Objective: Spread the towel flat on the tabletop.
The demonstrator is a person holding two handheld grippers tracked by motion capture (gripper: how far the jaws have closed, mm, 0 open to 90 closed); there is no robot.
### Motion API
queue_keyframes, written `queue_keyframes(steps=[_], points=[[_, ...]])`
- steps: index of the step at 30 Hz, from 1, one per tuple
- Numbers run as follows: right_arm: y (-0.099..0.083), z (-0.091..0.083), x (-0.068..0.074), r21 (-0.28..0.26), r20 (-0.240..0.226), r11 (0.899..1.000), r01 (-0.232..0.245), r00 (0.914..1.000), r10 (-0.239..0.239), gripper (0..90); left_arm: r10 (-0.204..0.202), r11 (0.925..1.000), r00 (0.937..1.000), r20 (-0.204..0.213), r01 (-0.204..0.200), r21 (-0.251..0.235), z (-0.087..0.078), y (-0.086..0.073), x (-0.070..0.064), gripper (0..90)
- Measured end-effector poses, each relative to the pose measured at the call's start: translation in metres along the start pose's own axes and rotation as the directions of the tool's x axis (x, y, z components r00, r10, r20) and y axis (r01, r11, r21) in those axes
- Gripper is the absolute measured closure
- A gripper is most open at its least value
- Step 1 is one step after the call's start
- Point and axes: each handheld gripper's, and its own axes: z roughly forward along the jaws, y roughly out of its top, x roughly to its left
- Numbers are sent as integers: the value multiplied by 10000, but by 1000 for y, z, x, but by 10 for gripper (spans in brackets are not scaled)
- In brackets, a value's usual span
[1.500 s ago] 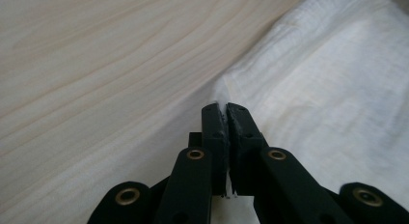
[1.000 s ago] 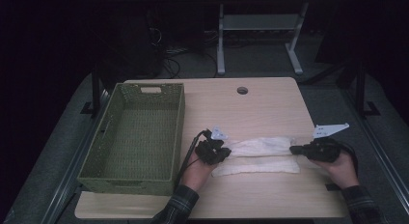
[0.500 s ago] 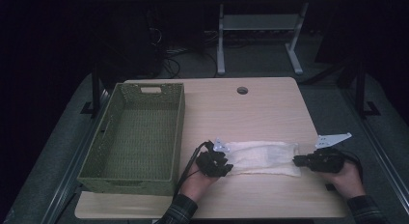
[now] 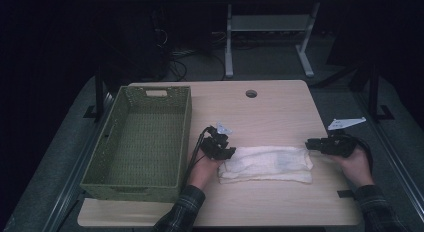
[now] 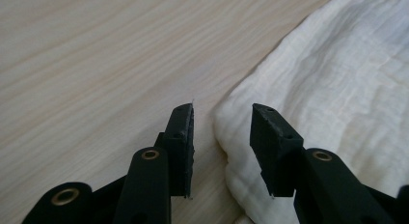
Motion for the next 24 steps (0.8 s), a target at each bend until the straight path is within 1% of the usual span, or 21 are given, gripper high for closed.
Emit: queue_keyframes(steps=[1,3,4,6,7,8,9,11,14,18,19,20,21,22,23,24], points=[[-2,4,-1,178,-63,9998,-46,10000,47,725,54,9998,9999,145,-56,189,6,-1,1,604],[-5,7,-1,393,-21,9992,-110,9999,111,727,62,9994,9998,188,-69,351,12,-3,2,612],[-6,9,-2,488,-10,9988,-71,10000,72,737,66,9992,9997,249,-76,396,14,-3,2,632],[-8,10,-4,592,0,9981,-153,9999,153,789,11,9994,9991,421,-25,342,17,-3,2,698],[-8,10,-4,592,0,9981,-153,9999,153,789,11,9994,9991,421,-25,342,17,-3,2,757],[-9,11,-4,613,-44,9981,-102,9999,105,813,15,9993,9985,547,-36,383,17,-2,1,757],[-9,10,-4,606,-84,9981,-99,9999,104,853,158,9988,9984,534,-182,444,17,-2,1,846],[-8,9,-3,608,-49,9981,-69,10000,72,862,142,9994,9983,568,-160,315,15,0,0,876],[-6,4,-2,328,5,9994,64,10000,-64,864,255,9996,9985,491,-260,105,8,4,-1,883],[1,-5,1,-117,106,9998,170,9998,-169,865,325,9987,9993,178,-318,-406,-4,12,-1,888],[1,-5,1,-117,106,9998,170,9998,-169,865,325,9987,9993,178,-318,-406,-4,12,-1,888],[5,-8,2,-291,237,9992,275,9994,-268,867,415,9976,9991,51,-411,-562,-6,15,0,889],[5,-8,2,-291,237,9992,275,9994,-268,867,459,9972,9989,-28,-460,-597,-8,17,1,889],[9,-10,1,-451,329,9985,319,9990,-305,867,390,9963,9992,-131,-399,-763,-11,21,3,889],[9,-10,1,-451,329,9985,319,9990,-305,867,390,9963,9992,-131,-399,-763,-11,21,3,889],[12,-10,1,-551,358,9980,300,9990,-280,868,284,9953,9993,-235,-304,-915,-11,23,4,889]])
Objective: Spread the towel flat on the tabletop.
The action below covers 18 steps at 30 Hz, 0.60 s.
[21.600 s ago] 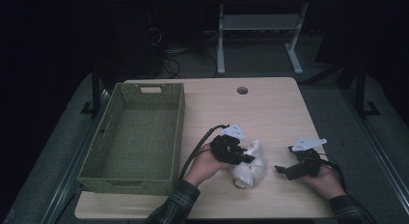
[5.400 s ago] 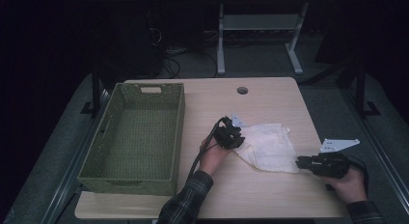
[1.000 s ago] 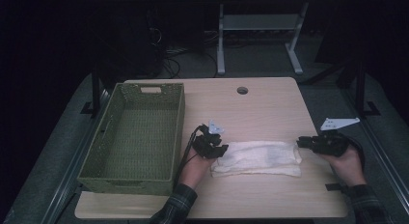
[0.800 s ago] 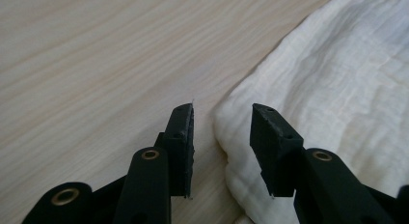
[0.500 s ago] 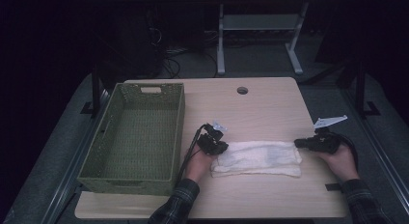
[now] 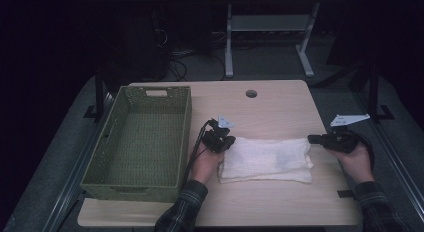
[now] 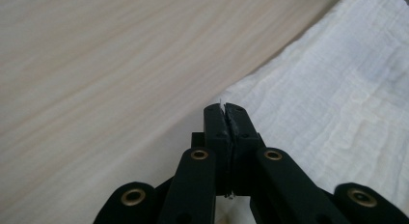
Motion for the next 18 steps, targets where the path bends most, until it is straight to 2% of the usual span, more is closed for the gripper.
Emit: queue_keyframes(steps=[2,4,6,7,8,13,16,17,18], points=[[8,1,-5,-228,115,9997,-21,9999,24,868,-158,9995,9996,-221,152,-259,0,7,6,888],[10,2,-6,-236,165,9997,-20,9999,24,868,-211,9992,9992,-340,199,-344,1,10,9,888],[22,8,-11,-296,264,9996,-15,9996,23,868,-394,9979,9981,-477,368,-535,4,19,16,888],[22,8,-11,-296,264,9996,-15,9996,23,868,-394,9979,9981,-477,368,-535,4,19,16,888],[29,12,-15,-325,322,9995,48,9995,-38,868,-413,9973,9973,-605,374,-632,8,25,21,887],[42,19,-23,-275,417,9996,113,9991,-102,868,-596,9959,9948,-832,535,-727,19,33,33,887],[51,26,-32,-272,554,9996,49,9985,-33,868,-719,9959,9916,-1080,654,-631,28,39,47,886],[51,26,-32,-272,554,9996,49,9985,-33,868,-719,9959,9916,-1080,654,-631,28,39,47,886],[54,29,-37,-346,517,9994,-34,9987,51,868,-868,9949,9898,-1127,803,-617,32,42,54,885]])
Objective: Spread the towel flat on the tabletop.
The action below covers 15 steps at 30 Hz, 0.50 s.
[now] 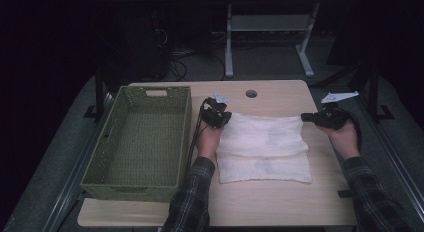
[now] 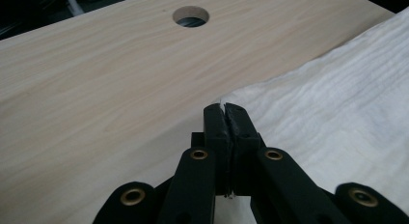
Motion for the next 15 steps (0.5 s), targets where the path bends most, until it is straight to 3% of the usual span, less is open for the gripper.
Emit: queue_keyframes(steps=[7,10,12,15], points=[[14,11,-14,40,111,9998,-179,9998,178,867,-104,9999,9996,-278,105,35,15,11,14,873],[17,21,-20,120,141,9995,-301,9995,299,862,-174,9990,9992,-365,188,404,26,12,22,873],[21,29,-26,152,180,9986,-515,9985,512,773,-255,9977,9974,-674,296,607,35,11,28,764],[22,32,-32,162,179,9978,-651,9977,648,727,-297,9973,9958,-864,354,648,37,10,31,698]])
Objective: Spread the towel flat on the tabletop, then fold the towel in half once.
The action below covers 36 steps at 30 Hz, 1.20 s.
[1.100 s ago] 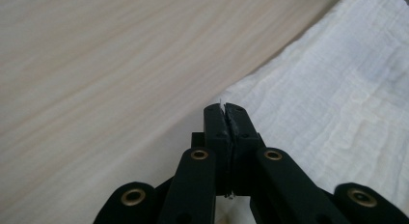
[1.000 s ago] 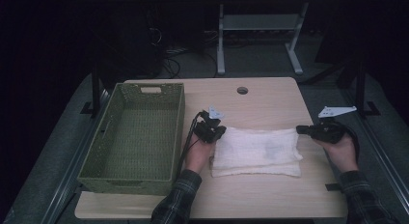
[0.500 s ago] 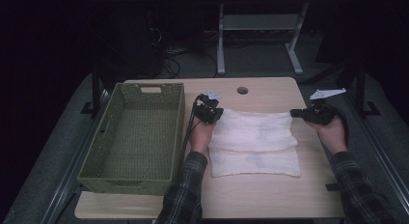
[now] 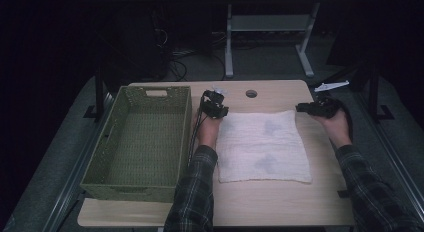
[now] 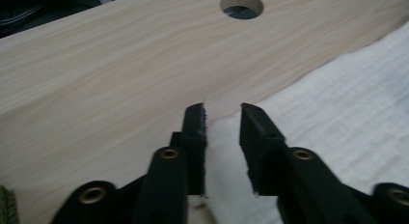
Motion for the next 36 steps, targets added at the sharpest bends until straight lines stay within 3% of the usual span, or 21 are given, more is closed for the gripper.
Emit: queue_keyframes(steps=[2,5,9,18,21,24,25,27,30,36], points=[[-1,3,-6,13,165,9998,-186,9997,186,689,-74,9999,9999,-99,75,90,2,0,3,622],[-5,8,-11,326,247,9987,-394,9989,386,672,-125,9995,9996,-242,131,285,6,-3,5,587],[-10,15,-15,451,283,9975,-539,9982,527,665,-268,9970,9990,-357,293,712,15,-9,9,584],[-14,35,-15,863,232,9943,-633,9978,615,673,-424,9937,9985,-355,458,1025,24,-15,14,593],[-16,43,-15,1124,290,9908,-752,9970,724,715,-456,9938,9987,-230,477,1008,26,-16,15,623],[-17,44,-15,1019,228,9917,-778,9969,758,755,-447,9943,9990,-36,449,969,27,-16,15,675],[-17,46,-13,1043,153,9923,-667,9977,655,840,-448,9942,9987,245,422,994,27,-16,14,823],[-16,46,-10,1113,211,9915,-677,9976,657,862,-433,9940,9988,241,407,1015,27,-15,13,873],[-15,46,-9,1142,210,9914,-641,9978,621,868,-538,9941,9983,232,513,954,25,-14,12,882],[-5,26,-5,614,87,9974,-387,9992,382,870,-477,9987,9984,311,470,213,3,-3,7,881]])
